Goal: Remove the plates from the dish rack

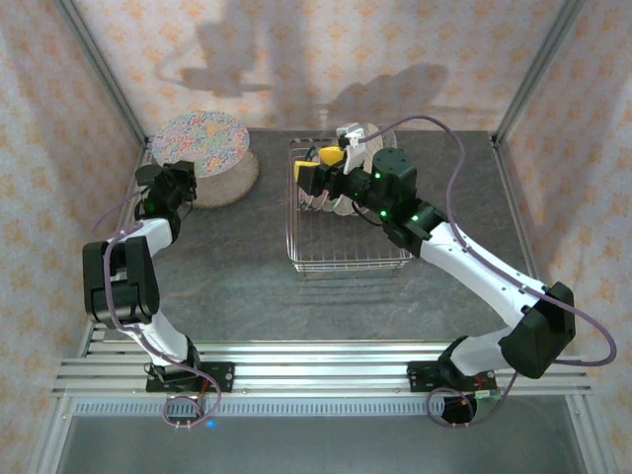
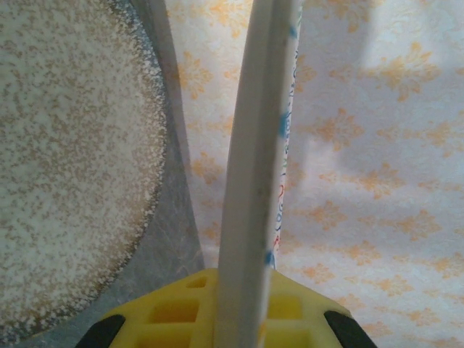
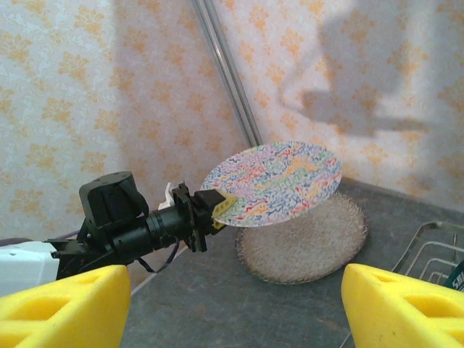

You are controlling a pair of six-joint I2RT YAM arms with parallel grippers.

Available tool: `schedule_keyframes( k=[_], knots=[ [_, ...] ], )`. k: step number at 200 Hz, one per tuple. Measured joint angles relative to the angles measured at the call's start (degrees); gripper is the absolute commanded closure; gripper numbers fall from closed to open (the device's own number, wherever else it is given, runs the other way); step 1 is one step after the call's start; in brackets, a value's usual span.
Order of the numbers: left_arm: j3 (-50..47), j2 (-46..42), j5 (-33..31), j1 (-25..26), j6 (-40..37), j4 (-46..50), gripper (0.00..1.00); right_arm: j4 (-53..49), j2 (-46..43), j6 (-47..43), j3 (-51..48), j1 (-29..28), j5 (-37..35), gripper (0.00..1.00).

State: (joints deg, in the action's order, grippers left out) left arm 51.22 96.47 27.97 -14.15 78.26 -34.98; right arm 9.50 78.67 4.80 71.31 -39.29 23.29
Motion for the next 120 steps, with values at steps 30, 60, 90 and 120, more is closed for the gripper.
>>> schedule_keyframes(
  k=[30,60,90,120],
  knots=[
    [0.0,2.6,0.5,0.0,-0.8,-0.7,1.00,-0.1,0.5,-3.5,0.1,-0.8,-1.8,0.17],
    [-0.1,5.4,0.9,0.0,-1.8,-2.1,1.00,-0.4,0.8,-5.8,0.1,-2.4,-3.9,0.16],
    [-0.2,7.6,1.6,0.0,-2.4,-3.5,1.00,-0.6,0.8,-6.4,0.2,-2.6,-4.7,0.15],
    [-0.2,9.7,1.7,0.0,-3.3,-3.8,1.00,-1.1,0.8,-6.6,1.2,-2.6,-5.1,0.15]
  ],
)
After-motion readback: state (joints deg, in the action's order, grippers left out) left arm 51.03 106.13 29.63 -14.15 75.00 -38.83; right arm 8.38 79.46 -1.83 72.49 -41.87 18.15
